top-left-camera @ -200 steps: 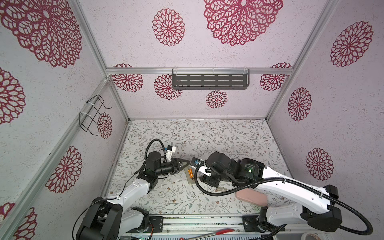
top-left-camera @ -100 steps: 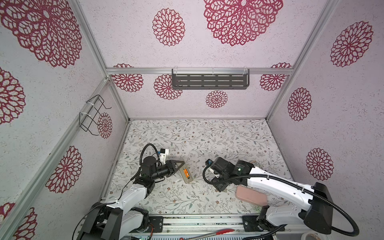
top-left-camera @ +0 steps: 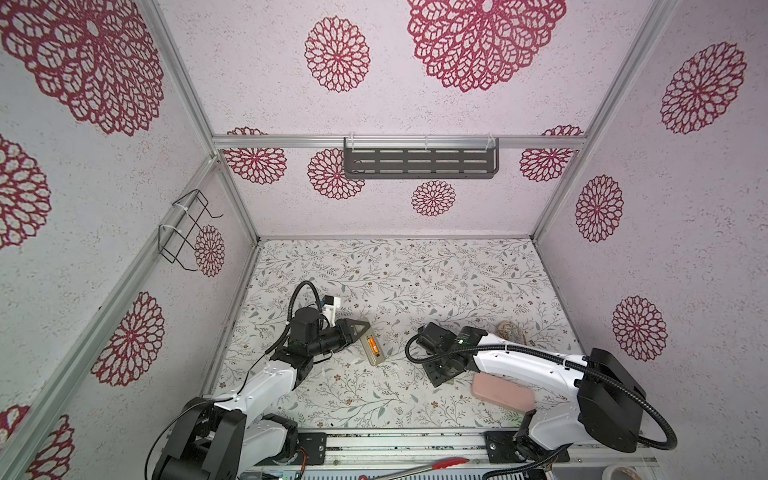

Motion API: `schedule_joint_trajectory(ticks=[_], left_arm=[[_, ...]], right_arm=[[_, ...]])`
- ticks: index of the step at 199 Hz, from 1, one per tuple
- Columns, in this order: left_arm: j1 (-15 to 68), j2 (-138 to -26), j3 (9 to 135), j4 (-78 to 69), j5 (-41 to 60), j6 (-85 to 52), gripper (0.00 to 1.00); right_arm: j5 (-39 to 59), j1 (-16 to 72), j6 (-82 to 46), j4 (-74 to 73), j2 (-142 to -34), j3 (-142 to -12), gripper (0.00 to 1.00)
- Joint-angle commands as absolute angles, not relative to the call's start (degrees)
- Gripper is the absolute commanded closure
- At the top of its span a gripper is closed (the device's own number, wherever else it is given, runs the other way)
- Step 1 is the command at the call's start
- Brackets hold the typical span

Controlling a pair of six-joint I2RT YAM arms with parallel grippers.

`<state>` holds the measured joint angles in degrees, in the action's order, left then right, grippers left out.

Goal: Load the batteries into the remote control

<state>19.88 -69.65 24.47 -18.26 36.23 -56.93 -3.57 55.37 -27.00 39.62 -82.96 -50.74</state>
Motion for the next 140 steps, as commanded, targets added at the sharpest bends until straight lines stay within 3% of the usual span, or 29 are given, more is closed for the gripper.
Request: schedule_joint_trajectory(ticks=[1,140], left_arm=[[22.8,-72.7,27.8,-15.4,33.8,-53.4,1.0],[27.6,-87.1,26.9,-22.5,33.8,-54.5,0.97]], right_arm=[[-2.6,55.0,-28.9,37.2,-82.9,-49.3,0.53],[-3.2,53.3,-28.2,33.0,-86.8,-48.0,0.72]])
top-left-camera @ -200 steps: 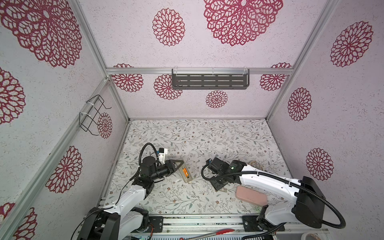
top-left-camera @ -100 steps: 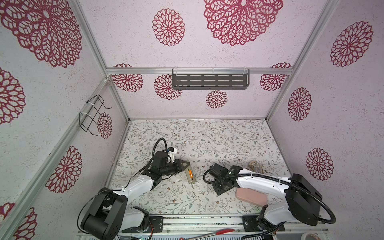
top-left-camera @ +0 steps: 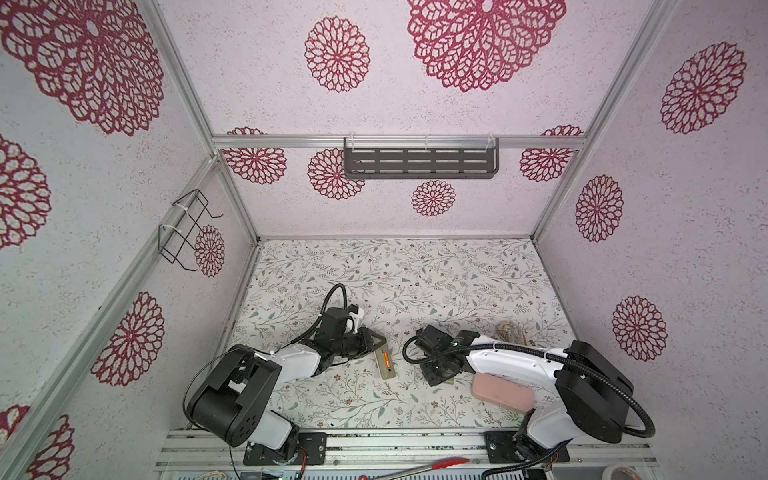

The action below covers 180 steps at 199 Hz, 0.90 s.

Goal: Load the batteries into the remote control
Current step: 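Close the right gripper on the beige battery cover while the left arm draws back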

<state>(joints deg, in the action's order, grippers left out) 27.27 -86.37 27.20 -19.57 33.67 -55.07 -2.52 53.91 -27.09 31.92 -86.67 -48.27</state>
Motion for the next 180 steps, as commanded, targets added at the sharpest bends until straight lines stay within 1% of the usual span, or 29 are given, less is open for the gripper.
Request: schedule_joint_trajectory(ticks=[1,76,113,135,166,180], left_arm=[[27.6,-87.2,26.9,-22.5,33.8,-54.4,0.97],[28.2,-90.1,25.5,-25.8,34.1,-54.1,0.91],[28.2,-91.7,24.8,-28.0,34.3,-54.4,0.85],[28.2,-92.1,24.1,-29.5,34.3,-55.1,0.78],[28.2,-91.4,23.5,-30.2,33.8,-55.4,0.63],[28.2,-90.9,23.5,-29.5,33.6,-55.2,0.58]], right_arm=[[-3.2,53.3,-28.3,33.0,-86.9,-47.9,0.72],[-3.2,53.2,-29.9,33.8,-88.3,-48.0,0.79],[-3.4,53.3,-30.0,34.1,-88.5,-48.1,0.83],[-3.1,53.2,-30.1,34.1,-88.8,-48.0,0.86],[-3.1,53.3,-30.2,34.4,-88.2,-48.2,0.88],[-3.1,53.3,-30.1,34.6,-88.1,-48.5,0.89]])
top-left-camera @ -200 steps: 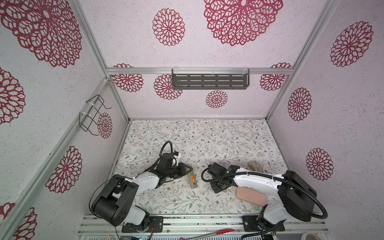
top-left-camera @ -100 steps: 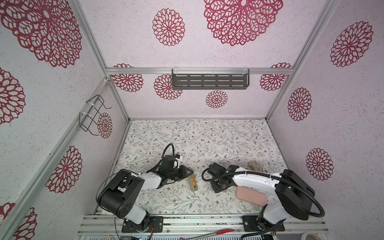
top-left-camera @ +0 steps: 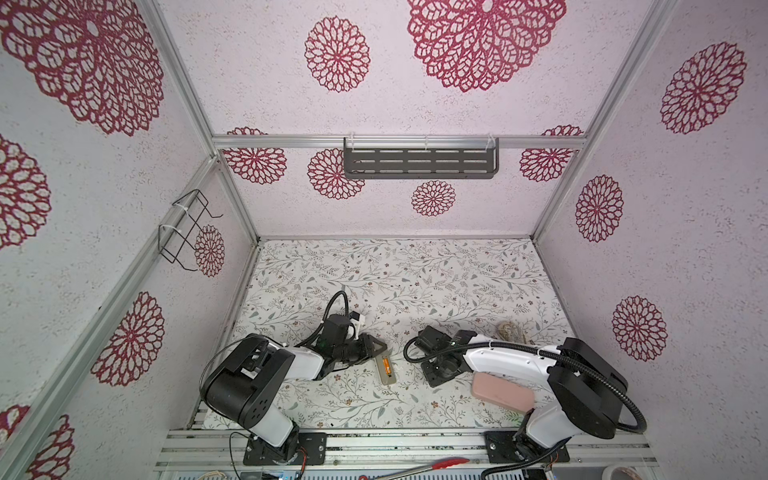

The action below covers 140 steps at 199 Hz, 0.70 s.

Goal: Load the batteries into the remote control
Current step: 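Close the right gripper on the beige battery cover while the left arm draws back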

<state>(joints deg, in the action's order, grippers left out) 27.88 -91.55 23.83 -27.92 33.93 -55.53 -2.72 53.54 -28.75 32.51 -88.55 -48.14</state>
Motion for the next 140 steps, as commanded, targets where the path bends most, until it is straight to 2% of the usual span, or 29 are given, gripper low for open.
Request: schedule_joint_trajectory(ticks=[1,20,64,81,122,140], left_arm=[[28.3,-90.9,23.6,-29.5,33.5,-55.2,0.58],[28.2,-90.3,23.6,-28.6,33.1,-55.1,0.52],[28.1,-87.7,23.3,-25.2,31.1,-54.1,0.32],[28.1,-86.7,23.3,-23.7,30.0,-53.6,0.27],[27.9,-82.7,24.2,-16.8,27.0,-51.9,0.0],[27.3,-78.1,24.0,-12.0,25.4,-50.6,0.02]], right_arm=[[-3.1,53.3,-30.1,34.6,-88.1,-48.5,0.89],[-3.2,53.2,-29.9,35.0,-87.9,-48.9,0.91],[-3.9,53.2,-29.5,36.7,-85.7,-51.0,0.94],[-4.5,53.2,-29.2,37.7,-84.5,-52.7,0.94],[-5.6,53.3,-27.8,39.5,-80.5,-57.4,0.95],[-5.1,53.2,-26.9,39.7,-79.0,-59.4,0.95]])
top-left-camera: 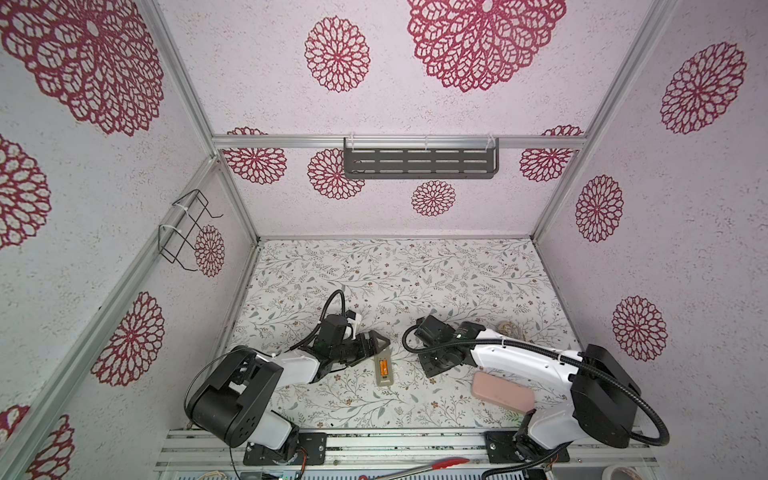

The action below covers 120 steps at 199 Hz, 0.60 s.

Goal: Load the batteries into the remote control
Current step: 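Close the right gripper on the beige battery cover while the left arm draws back, then lift the cover with the right gripper while the left gripper rises toward it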

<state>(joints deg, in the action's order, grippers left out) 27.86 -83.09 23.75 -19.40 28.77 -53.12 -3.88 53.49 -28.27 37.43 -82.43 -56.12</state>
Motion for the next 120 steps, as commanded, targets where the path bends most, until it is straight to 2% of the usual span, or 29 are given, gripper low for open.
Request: schedule_joint_trajectory(ticks=[1,48,69,120], left_arm=[[27.3,-77.8,24.0,-11.6,25.3,-50.5,0.02],[27.5,-56.6,28.2,5.5,21.7,-40.9,0.02],[29.8,-46.9,28.4,1.7,21.6,-40.5,0.02],[33.8,-42.1,40.1,12.9,18.7,-31.2,0.02]], right_arm=[[-5.1,53.1,-26.9,39.6,-78.9,-59.5,0.95],[1.1,51.3,-24.6,35.5,-73.9,-65.1,0.95],[8.4,48.4,-25.3,30.7,-72.0,-66.2,0.95],[31.3,37.4,-36.0,12.0,-66.2,-65.0,0.96]])
